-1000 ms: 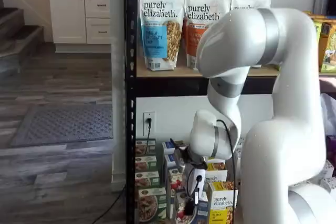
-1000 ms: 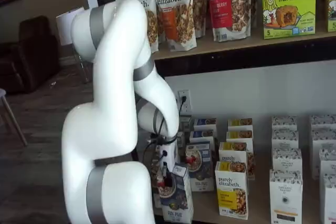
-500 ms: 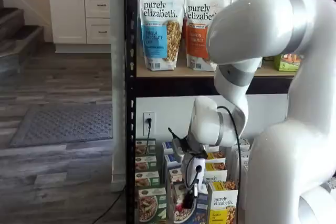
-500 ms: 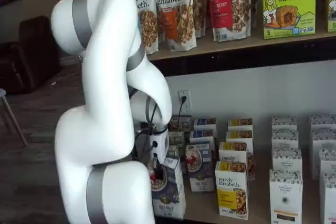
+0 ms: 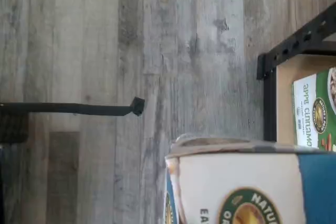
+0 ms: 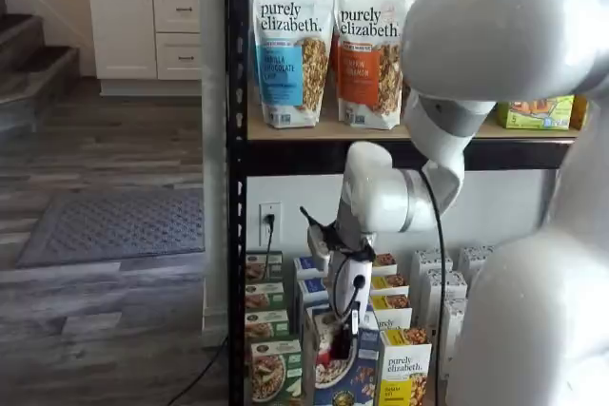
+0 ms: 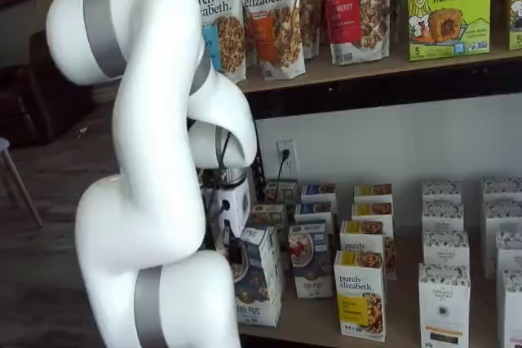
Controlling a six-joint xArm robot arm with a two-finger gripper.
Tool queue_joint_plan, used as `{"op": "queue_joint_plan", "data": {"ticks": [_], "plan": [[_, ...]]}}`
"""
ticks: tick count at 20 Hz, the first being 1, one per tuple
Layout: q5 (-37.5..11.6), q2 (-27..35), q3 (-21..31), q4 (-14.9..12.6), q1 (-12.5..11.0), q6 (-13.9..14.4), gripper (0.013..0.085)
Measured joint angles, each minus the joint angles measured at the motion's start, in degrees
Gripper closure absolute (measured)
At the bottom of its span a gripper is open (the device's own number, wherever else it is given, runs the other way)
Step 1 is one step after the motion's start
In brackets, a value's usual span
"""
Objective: Pick up the blue and white box that is on the bottom shelf, the second box from the left
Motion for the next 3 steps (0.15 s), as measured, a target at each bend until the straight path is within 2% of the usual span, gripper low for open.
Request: {"op": "queue_joint_plan", "data": {"ticks": [3], "plan": [[2.7, -3.3, 0.5, -0.9, 0.3, 1.4, 0.057]]}}
